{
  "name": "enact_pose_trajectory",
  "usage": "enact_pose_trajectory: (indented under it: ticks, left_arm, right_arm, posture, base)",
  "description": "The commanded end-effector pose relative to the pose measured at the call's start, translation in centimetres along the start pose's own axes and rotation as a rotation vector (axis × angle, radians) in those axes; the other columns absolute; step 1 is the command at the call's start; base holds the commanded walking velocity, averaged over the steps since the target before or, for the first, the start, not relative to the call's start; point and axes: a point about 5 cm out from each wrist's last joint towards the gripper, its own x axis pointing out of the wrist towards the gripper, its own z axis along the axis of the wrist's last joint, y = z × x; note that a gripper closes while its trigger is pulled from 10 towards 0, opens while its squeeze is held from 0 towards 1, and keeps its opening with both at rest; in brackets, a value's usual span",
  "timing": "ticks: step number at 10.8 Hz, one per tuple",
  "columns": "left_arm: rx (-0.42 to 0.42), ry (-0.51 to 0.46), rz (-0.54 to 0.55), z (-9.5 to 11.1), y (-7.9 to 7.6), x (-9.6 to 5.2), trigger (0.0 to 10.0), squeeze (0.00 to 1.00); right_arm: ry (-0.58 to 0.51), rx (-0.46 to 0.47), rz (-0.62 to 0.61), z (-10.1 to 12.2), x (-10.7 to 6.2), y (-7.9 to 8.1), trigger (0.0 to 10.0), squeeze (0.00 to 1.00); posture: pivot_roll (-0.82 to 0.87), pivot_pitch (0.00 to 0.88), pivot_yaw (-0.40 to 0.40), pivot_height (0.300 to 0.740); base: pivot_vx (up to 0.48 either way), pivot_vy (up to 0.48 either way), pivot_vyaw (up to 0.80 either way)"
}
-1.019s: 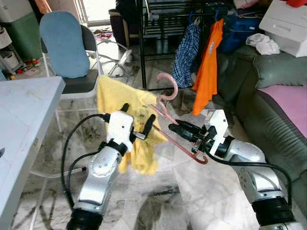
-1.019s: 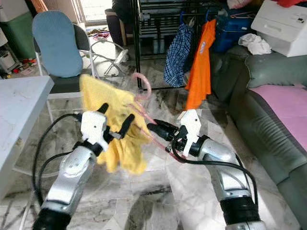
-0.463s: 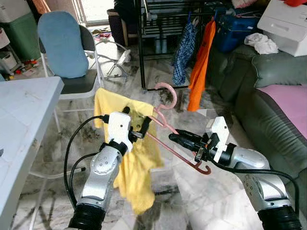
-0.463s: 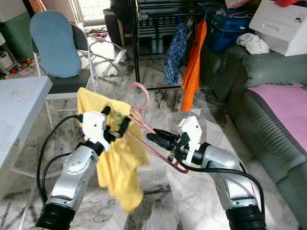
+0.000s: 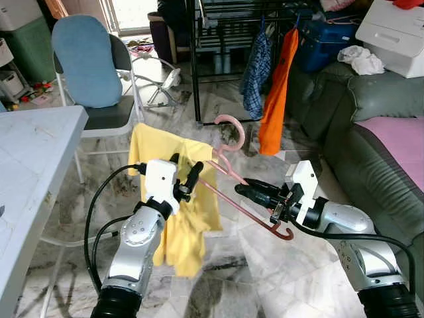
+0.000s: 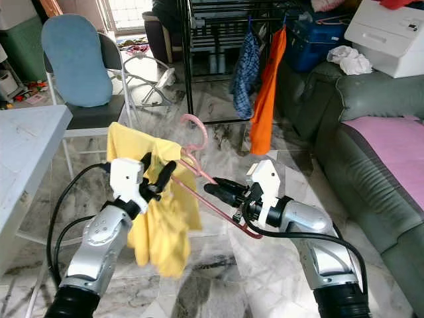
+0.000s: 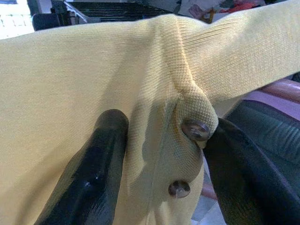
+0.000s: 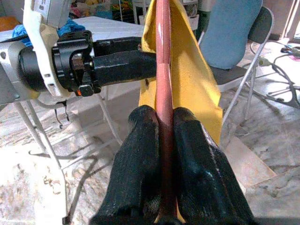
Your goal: Hang hanger
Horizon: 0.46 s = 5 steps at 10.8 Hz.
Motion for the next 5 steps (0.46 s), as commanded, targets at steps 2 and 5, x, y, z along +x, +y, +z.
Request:
enact_pose_trajectory:
  ticks: [2, 5]
  left_arm:
    - [0.005, -0.017, 0.003, 0.40, 0.35, -0.24, 0.0, 0.00]
    - [-0.008, -0.016, -0.003, 0.27, 0.18, -0.25, 0.0, 0.00]
  right_arm:
    - [-0.040, -0.060, 0.005, 1.42, 0.13, -0.24, 10.0, 0.00]
    - [-0.029, -0.063, 0.006, 1.17, 0.11, -0.07, 10.0, 0.00]
  posture:
    - [-0.09, 0.042, 0.001, 0.740]
    - [-0.09, 0.045, 0.004, 0.740]
  base:
    - [0.000, 0.000, 0.00]
    - [0.000, 0.000, 0.00]
